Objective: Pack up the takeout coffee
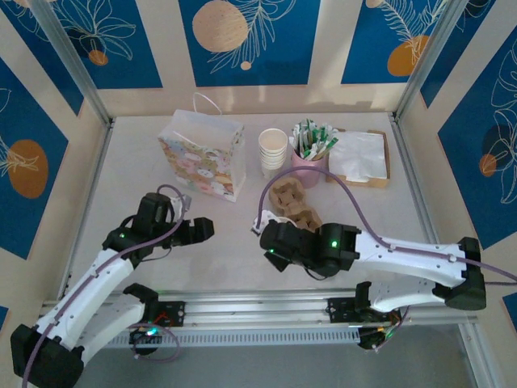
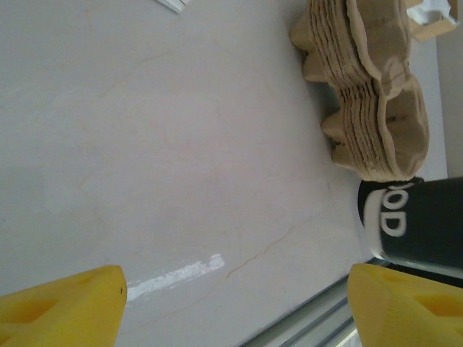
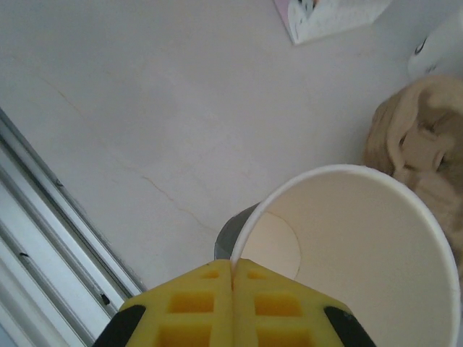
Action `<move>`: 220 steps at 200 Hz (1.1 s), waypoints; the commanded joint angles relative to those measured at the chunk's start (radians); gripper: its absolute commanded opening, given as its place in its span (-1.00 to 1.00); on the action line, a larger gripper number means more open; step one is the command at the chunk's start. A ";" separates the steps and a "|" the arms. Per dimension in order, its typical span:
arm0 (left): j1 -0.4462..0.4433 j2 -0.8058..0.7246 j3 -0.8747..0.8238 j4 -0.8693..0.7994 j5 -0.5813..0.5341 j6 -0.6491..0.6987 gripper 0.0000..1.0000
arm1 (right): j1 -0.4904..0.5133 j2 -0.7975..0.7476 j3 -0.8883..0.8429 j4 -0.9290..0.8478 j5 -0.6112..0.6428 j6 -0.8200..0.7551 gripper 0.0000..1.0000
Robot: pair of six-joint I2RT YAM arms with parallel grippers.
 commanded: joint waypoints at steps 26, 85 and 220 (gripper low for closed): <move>-0.060 0.050 0.061 -0.061 0.013 0.111 0.60 | 0.051 0.031 -0.094 0.107 0.093 0.115 -1.00; -0.076 0.060 0.034 -0.066 -0.025 0.104 0.63 | 0.086 0.146 -0.102 0.112 0.112 0.166 -1.00; -0.076 0.031 0.030 -0.068 -0.037 0.101 0.65 | 0.065 0.143 -0.079 0.048 0.125 0.268 -0.63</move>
